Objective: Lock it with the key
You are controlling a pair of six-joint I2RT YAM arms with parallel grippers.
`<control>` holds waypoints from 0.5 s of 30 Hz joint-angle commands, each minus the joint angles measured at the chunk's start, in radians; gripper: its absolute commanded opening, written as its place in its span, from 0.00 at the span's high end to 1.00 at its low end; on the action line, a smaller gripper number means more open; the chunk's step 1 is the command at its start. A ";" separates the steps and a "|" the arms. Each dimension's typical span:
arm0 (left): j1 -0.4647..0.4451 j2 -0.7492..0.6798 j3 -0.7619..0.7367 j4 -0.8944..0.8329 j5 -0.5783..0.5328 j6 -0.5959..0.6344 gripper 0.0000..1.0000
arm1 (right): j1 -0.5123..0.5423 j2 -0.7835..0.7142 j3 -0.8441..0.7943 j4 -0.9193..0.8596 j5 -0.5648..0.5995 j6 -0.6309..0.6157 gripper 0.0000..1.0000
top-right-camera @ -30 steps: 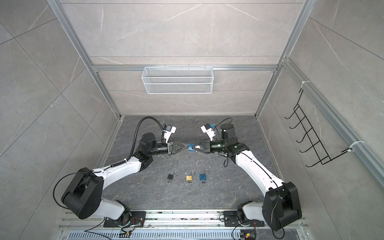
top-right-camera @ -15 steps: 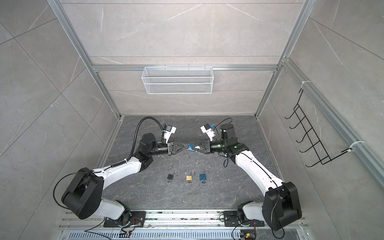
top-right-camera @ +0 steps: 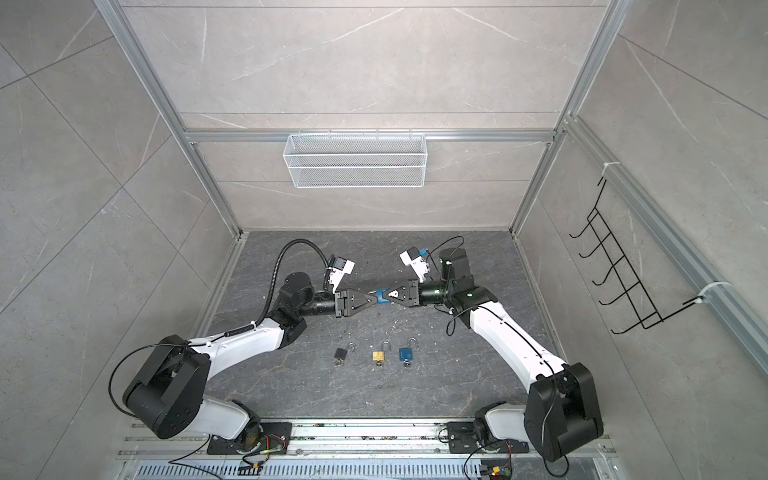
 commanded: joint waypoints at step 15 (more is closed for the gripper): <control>0.003 0.059 -0.002 0.412 0.085 -0.220 0.73 | 0.009 -0.031 -0.052 0.097 0.002 0.004 1.00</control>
